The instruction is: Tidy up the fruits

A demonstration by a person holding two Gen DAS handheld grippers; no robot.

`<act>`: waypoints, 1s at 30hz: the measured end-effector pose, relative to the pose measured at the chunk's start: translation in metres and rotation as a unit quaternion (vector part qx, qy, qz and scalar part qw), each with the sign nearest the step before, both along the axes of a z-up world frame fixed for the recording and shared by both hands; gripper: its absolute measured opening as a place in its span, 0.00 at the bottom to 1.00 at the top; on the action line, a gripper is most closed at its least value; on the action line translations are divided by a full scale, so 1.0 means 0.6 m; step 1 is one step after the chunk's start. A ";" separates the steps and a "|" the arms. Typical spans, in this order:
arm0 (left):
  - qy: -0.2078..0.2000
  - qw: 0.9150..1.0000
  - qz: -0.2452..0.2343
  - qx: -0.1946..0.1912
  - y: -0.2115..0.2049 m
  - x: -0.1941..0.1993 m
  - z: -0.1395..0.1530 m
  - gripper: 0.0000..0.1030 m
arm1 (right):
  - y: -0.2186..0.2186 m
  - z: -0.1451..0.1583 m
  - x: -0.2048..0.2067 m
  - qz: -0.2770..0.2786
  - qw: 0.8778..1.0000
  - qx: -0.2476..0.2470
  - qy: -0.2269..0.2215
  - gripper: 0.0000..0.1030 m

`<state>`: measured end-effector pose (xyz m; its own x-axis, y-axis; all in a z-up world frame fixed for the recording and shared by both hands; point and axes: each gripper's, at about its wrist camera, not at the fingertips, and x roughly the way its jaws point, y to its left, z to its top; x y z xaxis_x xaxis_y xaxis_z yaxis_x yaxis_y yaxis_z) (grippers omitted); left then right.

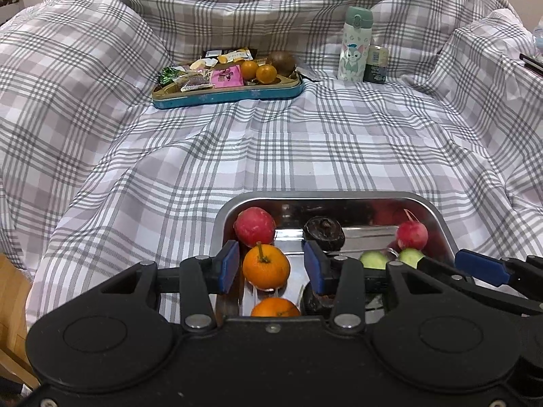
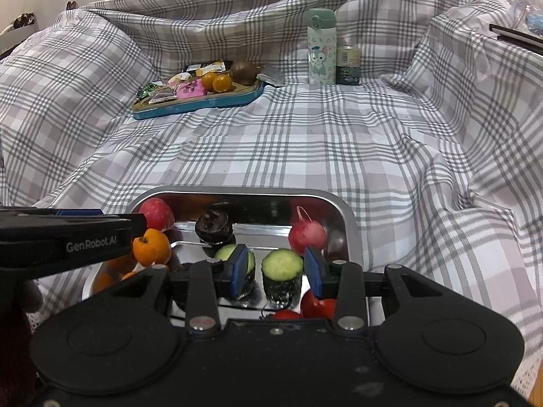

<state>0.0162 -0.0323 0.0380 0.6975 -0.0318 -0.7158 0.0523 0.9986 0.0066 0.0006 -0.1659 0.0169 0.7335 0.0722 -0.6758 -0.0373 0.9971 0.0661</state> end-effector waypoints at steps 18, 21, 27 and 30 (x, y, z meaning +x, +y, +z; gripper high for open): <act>-0.023 1.000 0.010 0.005 -0.001 -0.057 0.005 0.49 | 0.000 0.005 -0.062 -0.005 1.000 -0.006 -0.016 0.37; -0.026 1.000 0.013 0.005 -0.002 -0.064 0.007 0.49 | 0.002 0.007 -0.069 -0.004 1.000 -0.006 -0.019 0.37; -0.029 0.999 0.015 0.002 0.000 -0.072 0.011 0.49 | 0.005 0.011 -0.079 -0.001 1.000 -0.009 -0.023 0.37; -0.029 0.999 0.016 0.001 -0.001 -0.074 0.012 0.49 | 0.007 0.013 -0.083 0.001 1.000 -0.011 -0.025 0.37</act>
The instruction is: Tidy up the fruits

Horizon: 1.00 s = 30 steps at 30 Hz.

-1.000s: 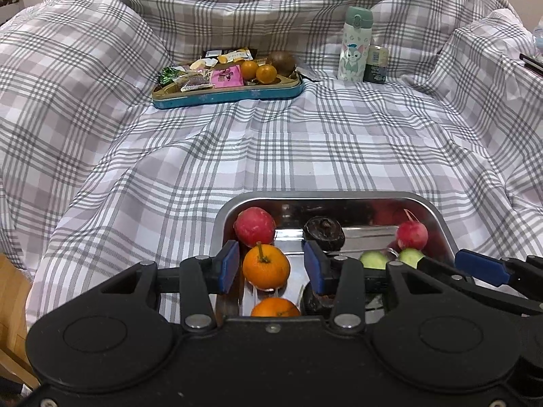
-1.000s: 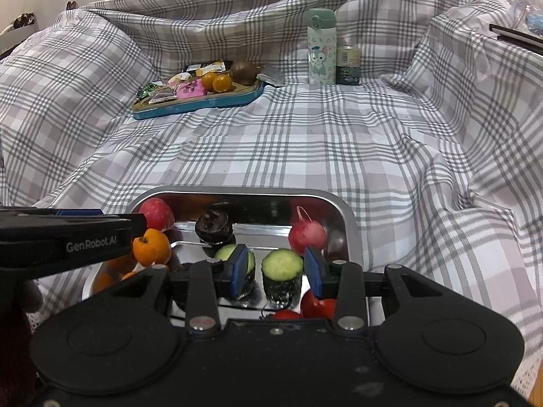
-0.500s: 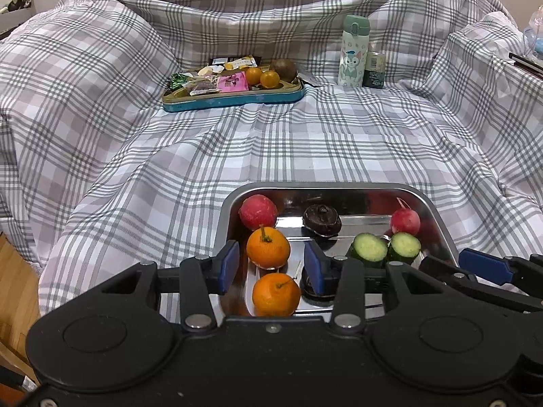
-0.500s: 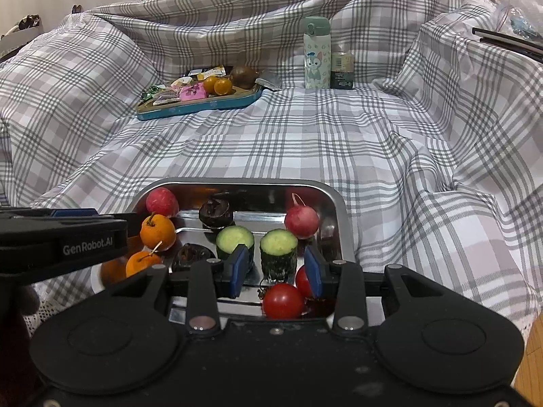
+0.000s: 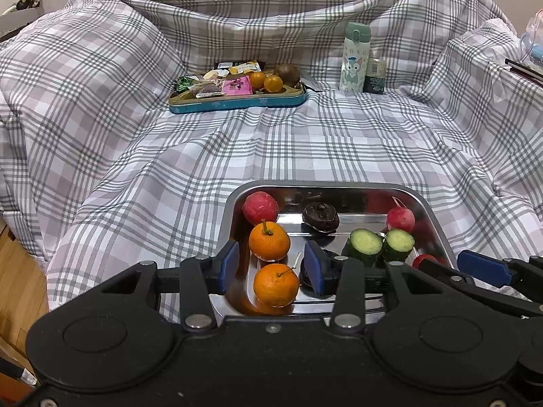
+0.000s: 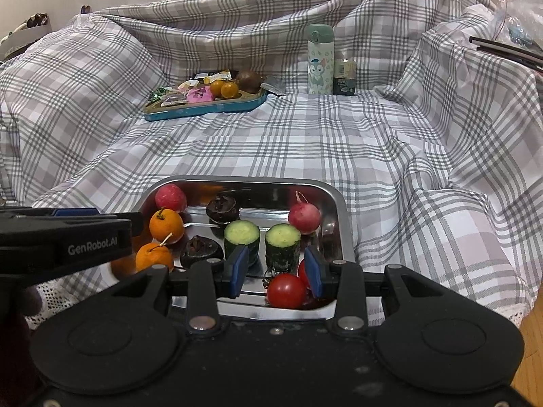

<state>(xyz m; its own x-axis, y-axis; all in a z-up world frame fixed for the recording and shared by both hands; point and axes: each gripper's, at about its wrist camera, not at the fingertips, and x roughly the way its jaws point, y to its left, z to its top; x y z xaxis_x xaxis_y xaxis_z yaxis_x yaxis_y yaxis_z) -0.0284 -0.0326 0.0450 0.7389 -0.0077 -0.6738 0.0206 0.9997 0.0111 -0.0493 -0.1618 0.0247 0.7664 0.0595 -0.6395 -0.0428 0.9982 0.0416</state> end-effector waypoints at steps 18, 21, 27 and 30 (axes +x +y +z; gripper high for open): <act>0.005 1.000 -0.001 -0.004 0.001 -0.003 -0.006 0.49 | 0.000 -0.005 0.001 0.000 1.000 -0.005 0.006 0.37; 0.004 1.000 -0.002 -0.003 0.001 -0.004 -0.006 0.49 | 0.001 -0.006 0.002 -0.001 1.000 -0.005 0.008 0.37; 0.007 1.000 -0.003 0.003 0.002 -0.001 -0.011 0.49 | -0.001 -0.015 0.007 0.001 1.000 -0.005 0.019 0.37; 0.010 1.000 -0.002 0.003 0.003 0.002 -0.013 0.49 | -0.003 -0.019 0.012 0.001 1.000 -0.005 0.026 0.37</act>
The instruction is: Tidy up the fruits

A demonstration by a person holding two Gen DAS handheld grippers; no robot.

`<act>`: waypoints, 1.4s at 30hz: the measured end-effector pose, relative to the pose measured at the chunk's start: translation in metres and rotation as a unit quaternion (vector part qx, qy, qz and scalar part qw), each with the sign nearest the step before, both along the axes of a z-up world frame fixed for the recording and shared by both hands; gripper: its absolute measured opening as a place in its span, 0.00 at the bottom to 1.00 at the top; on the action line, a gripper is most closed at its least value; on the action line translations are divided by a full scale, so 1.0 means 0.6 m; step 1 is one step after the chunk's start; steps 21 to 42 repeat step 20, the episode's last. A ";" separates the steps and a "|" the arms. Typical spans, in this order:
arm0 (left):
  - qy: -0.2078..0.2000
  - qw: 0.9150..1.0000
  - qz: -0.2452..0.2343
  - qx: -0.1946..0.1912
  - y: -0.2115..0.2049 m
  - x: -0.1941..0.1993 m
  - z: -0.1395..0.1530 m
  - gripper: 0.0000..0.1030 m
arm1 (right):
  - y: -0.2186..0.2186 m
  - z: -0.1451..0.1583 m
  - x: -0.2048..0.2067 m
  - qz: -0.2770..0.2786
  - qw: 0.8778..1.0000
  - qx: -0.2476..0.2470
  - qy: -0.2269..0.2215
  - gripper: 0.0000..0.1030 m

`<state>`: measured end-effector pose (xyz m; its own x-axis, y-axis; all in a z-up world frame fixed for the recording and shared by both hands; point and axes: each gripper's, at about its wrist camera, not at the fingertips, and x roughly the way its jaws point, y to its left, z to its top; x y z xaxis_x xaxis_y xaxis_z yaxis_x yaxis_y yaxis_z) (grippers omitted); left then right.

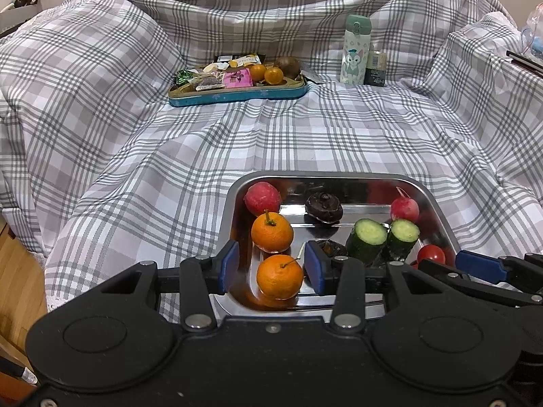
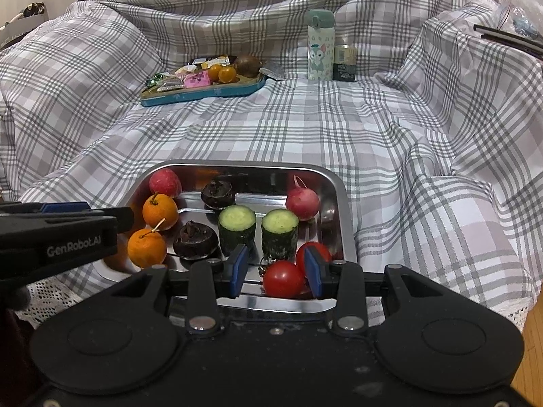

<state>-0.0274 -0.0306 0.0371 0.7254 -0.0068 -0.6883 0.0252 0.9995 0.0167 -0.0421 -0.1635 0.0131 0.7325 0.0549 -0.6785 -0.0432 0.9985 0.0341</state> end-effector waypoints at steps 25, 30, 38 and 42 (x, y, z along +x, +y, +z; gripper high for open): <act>0.021 0.999 -0.029 -0.005 -0.018 0.030 -0.008 0.49 | -0.001 -0.018 0.050 -0.005 0.999 0.001 0.040 0.37; 0.021 0.999 -0.029 -0.005 -0.018 0.030 -0.008 0.49 | -0.001 -0.018 0.050 -0.005 0.999 0.001 0.040 0.37; 0.021 0.999 -0.029 -0.005 -0.018 0.030 -0.008 0.49 | -0.001 -0.018 0.050 -0.005 0.999 0.001 0.040 0.37; 0.021 0.999 -0.029 -0.005 -0.018 0.030 -0.008 0.49 | -0.001 -0.018 0.050 -0.005 0.999 0.001 0.040 0.37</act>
